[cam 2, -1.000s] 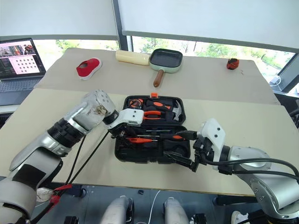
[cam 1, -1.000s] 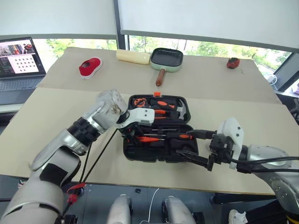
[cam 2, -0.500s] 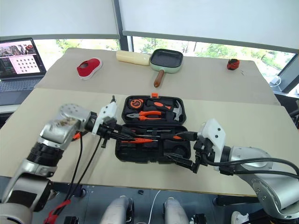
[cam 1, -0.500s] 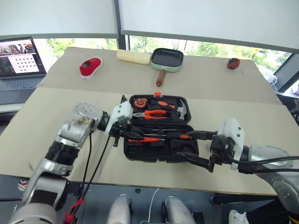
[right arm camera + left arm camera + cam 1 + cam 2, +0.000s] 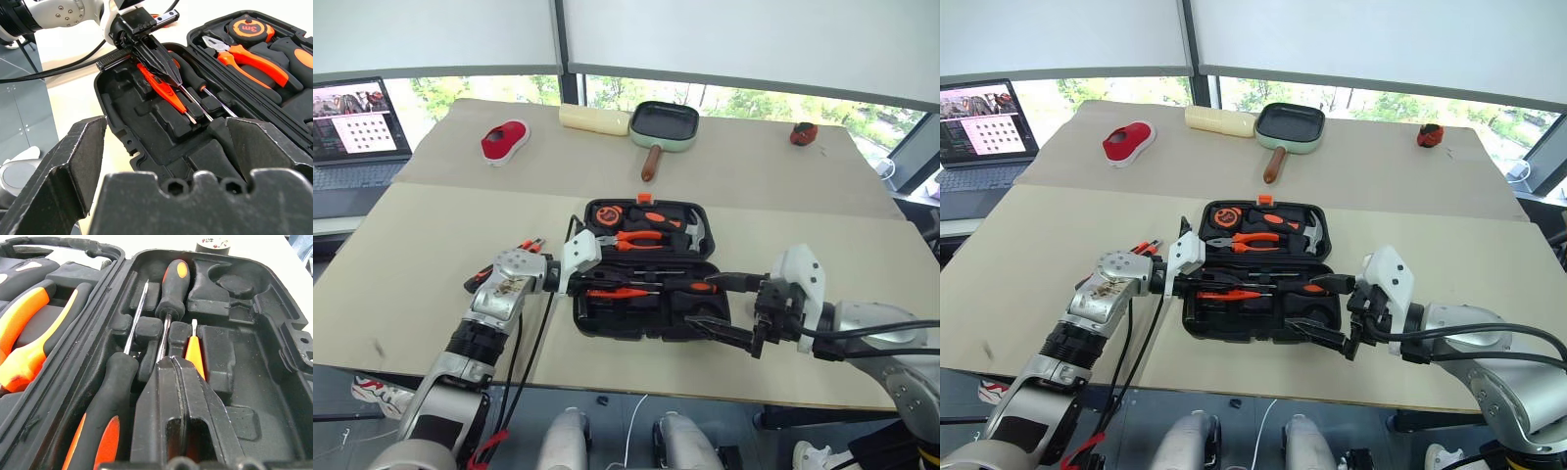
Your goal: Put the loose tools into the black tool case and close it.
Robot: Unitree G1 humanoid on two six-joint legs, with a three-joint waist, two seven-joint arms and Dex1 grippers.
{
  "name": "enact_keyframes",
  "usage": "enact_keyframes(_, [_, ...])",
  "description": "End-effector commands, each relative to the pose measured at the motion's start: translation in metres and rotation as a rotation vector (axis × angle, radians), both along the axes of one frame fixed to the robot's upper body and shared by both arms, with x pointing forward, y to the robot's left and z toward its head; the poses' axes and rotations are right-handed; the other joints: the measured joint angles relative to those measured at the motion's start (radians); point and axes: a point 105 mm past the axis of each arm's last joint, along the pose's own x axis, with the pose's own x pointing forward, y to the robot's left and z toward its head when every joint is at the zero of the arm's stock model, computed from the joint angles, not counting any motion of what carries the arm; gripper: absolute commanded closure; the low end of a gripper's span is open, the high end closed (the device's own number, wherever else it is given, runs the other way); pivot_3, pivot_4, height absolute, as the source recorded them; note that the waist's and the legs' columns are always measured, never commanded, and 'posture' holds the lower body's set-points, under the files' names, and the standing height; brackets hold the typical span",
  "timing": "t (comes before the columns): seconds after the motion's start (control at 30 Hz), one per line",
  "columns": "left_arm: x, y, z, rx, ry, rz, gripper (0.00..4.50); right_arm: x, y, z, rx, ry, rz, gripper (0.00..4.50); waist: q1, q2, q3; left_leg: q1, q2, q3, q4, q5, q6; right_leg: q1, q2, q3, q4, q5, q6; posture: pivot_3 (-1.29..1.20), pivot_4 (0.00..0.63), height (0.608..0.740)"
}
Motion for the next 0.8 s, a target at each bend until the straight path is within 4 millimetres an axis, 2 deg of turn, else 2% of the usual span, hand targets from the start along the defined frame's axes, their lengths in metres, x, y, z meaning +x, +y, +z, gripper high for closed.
enact_keyframes(0.03, [-0.006,0.007,-0.018,0.075,0.014,-0.031,4.48,-0.001,0.003,0.005,0.008,-0.013,0.012,0.0,-0.002,0.0,0.0,0.0,0.0,0.0,0.0,0.0,0.0,0.0,0.0,0.0,0.0,0.0,0.0,0.0,0.15,0.74])
enact_keyframes(0.13, [-0.009,0.013,-0.029,0.143,0.006,-0.065,4.48,0.0,0.003,0.005,0.009,-0.012,0.012,0.0,-0.005,0.002,-0.002,0.001,0.0,0.0,0.0,0.0,0.0,0.001,0.0,0.0,0.0,0.0,0.0,0.0,0.15,0.74])
enact_keyframes(0.33, [0.0,0.022,-0.041,0.226,0.02,-0.037,4.48,0.002,0.005,0.005,0.013,-0.016,0.011,0.0,-0.011,0.007,-0.006,0.003,0.0,0.0,0.0,0.0,0.0,0.003,0.0,0.0,0.0,0.0,0.0,0.0,0.15,0.74])
enact_keyframes(0.53, [-0.001,0.029,-0.046,0.261,0.03,-0.032,4.48,0.003,0.006,0.006,0.019,-0.018,0.019,0.0,-0.018,0.006,-0.007,0.018,0.0,0.0,-0.003,0.0,0.0,0.017,0.0,0.0,-0.002,-0.001,0.0,0.0,0.15,0.74])
enact_keyframes(0.67, [-0.006,0.04,-0.026,0.206,-0.013,-0.018,4.48,0.007,0.008,0.007,0.025,-0.013,0.044,0.0,-0.029,0.007,-0.007,0.018,0.001,0.001,-0.004,0.0,0.0,0.017,0.0,0.0,-0.002,-0.001,-0.001,0.0,0.15,0.74])
enact_keyframes(0.77, [-0.01,0.065,0.011,0.119,-0.053,0.092,4.48,0.015,0.013,0.009,0.032,-0.021,0.078,0.0,-0.048,0.007,-0.007,0.019,0.002,0.002,-0.007,0.0,0.0,0.015,0.001,0.002,-0.002,-0.001,-0.002,0.0,0.15,0.74])
enact_keyframes(0.8, [-0.014,0.078,0.024,0.087,-0.053,0.153,4.24,0.018,0.016,0.01,0.036,-0.025,0.093,0.0,-0.051,0.006,-0.007,0.019,0.002,0.001,-0.009,0.0,0.0,0.014,0.001,0.002,-0.002,-0.002,-0.003,0.0,0.15,0.74])
